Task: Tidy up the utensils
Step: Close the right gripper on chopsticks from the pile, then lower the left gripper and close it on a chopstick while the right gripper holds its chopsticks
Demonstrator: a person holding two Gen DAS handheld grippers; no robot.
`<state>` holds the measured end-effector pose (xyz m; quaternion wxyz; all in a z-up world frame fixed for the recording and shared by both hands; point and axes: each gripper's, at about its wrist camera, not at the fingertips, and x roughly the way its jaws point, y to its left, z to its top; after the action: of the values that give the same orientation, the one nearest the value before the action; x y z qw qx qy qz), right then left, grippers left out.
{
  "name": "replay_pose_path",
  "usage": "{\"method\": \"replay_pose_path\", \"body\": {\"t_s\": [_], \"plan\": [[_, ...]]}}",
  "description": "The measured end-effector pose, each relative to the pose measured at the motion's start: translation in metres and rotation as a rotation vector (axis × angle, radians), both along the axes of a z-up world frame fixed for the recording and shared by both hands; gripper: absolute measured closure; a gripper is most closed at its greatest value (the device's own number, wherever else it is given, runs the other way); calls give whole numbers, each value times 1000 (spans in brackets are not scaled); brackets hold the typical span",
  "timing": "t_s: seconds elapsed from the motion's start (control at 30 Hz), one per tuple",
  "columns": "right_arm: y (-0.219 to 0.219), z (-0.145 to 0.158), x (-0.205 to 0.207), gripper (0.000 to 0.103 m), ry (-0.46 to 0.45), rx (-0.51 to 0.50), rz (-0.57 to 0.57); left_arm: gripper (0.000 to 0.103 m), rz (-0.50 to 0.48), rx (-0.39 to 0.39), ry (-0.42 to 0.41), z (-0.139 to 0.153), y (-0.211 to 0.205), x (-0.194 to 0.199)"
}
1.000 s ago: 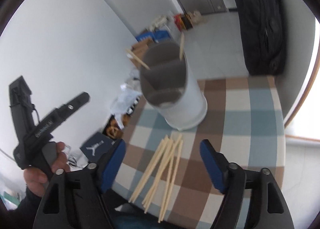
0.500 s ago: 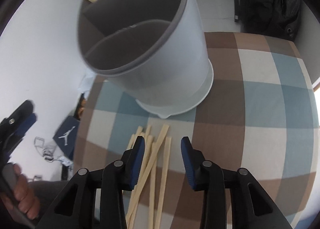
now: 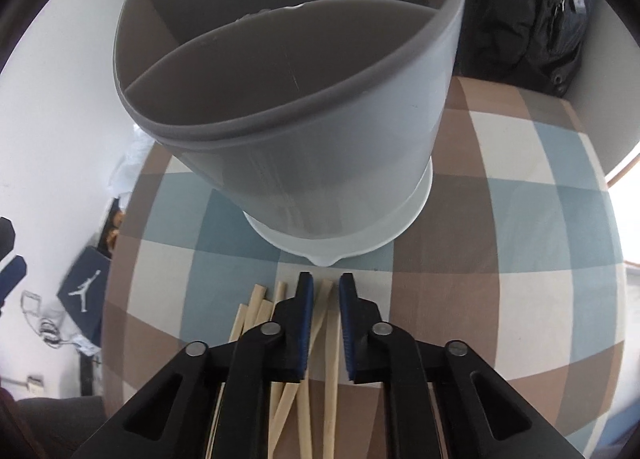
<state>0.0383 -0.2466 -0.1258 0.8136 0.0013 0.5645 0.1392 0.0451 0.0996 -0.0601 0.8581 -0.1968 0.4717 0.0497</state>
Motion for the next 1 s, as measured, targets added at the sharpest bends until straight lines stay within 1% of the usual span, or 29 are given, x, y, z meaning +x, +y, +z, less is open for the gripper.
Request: {"method": "replay_pose_path", "body": {"t_s": [0.03, 0.1, 0.23, 0.33, 0.47, 0.57, 0.6, 0.63, 0.67, 0.73, 0.9, 0.93, 1.0], "plan": [[-2, 0, -1, 94, -4, 5, -2, 18, -2, 8, 2, -1, 0, 0], [-9, 1, 0, 96, 1, 49, -21, 18, -9, 30, 16, -3, -2, 1], [-30, 4, -5, 97, -10, 115, -82, 18, -52, 61, 56, -11, -10, 3], [-53, 15, -9, 97, -14, 186, -116, 18, -131, 88, 102, -21, -26, 4], [-83, 32, -8, 97, -15, 266, -167, 18, -246, 84, 175, -35, -49, 3], [-111, 45, -7, 97, -19, 315, -203, 18, -296, 97, 219, -43, -63, 1], [-120, 49, -7, 97, -18, 331, -215, 18, -315, 113, 228, -46, -69, 0], [-128, 52, -8, 97, -17, 347, -227, 18, -325, 132, 233, -46, -73, 0], [-126, 57, 4, 97, -17, 360, -235, 18, -327, 152, 233, -47, -75, 0], [-134, 60, 3, 97, -20, 385, -244, 18, -326, 182, 228, -47, -78, 0], [-152, 67, 3, 97, -34, 414, -246, 18, -339, 176, 265, -54, -79, 4], [-156, 66, 4, 97, -30, 422, -250, 18, -342, 184, 275, -57, -81, 4], [-161, 58, 6, 97, -22, 437, -261, 18, -345, 229, 293, -61, -84, 4]]}}
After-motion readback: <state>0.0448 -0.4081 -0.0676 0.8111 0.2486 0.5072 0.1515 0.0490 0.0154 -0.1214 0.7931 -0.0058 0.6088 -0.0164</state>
